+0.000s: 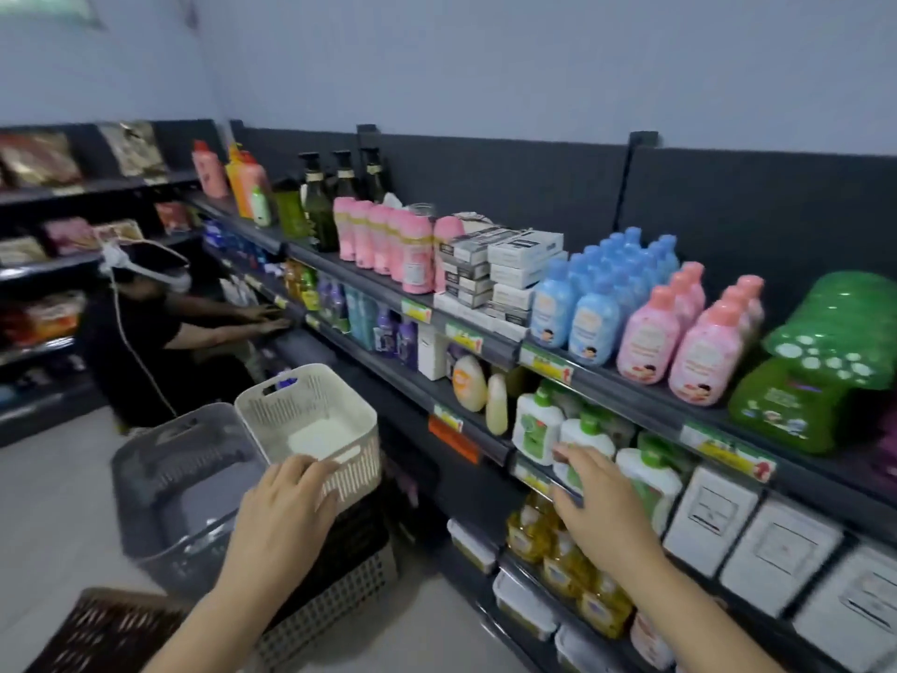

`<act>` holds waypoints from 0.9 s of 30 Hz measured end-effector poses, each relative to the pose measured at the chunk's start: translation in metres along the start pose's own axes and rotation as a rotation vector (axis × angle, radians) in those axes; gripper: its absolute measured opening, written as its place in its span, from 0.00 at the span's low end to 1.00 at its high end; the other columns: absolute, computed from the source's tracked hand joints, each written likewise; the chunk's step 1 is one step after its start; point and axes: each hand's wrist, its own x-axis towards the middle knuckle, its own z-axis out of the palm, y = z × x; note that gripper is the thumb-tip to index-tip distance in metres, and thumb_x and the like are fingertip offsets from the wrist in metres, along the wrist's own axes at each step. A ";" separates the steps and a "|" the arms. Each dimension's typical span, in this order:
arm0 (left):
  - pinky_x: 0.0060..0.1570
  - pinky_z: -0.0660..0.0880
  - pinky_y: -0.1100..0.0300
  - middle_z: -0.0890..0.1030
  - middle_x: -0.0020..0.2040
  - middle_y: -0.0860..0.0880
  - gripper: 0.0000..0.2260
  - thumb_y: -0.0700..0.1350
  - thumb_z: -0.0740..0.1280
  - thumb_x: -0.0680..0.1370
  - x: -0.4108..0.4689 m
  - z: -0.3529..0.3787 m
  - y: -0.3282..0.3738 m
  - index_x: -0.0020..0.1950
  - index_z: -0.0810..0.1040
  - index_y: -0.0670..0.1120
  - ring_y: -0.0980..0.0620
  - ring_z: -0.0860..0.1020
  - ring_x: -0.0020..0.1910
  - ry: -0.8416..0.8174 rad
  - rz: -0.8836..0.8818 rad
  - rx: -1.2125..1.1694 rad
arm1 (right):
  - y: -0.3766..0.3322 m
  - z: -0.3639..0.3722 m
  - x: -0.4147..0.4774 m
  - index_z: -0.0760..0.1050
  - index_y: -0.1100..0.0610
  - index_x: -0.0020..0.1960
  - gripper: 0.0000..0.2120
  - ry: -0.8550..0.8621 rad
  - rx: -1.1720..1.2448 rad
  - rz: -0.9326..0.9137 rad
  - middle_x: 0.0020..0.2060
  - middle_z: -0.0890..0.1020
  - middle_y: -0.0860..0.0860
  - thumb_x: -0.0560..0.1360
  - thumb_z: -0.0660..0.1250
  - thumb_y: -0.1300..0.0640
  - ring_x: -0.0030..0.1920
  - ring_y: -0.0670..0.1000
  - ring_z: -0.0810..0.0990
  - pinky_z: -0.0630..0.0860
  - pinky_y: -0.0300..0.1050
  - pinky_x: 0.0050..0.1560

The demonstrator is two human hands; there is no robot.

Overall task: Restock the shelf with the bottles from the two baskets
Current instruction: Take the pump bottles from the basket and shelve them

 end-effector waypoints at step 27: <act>0.32 0.76 0.56 0.79 0.41 0.51 0.10 0.51 0.66 0.72 0.018 0.053 -0.269 0.48 0.81 0.49 0.46 0.80 0.38 -0.101 -0.742 0.186 | -0.219 0.351 0.281 0.65 0.53 0.71 0.22 -0.763 0.070 -0.554 0.66 0.71 0.48 0.78 0.61 0.56 0.66 0.50 0.68 0.65 0.42 0.66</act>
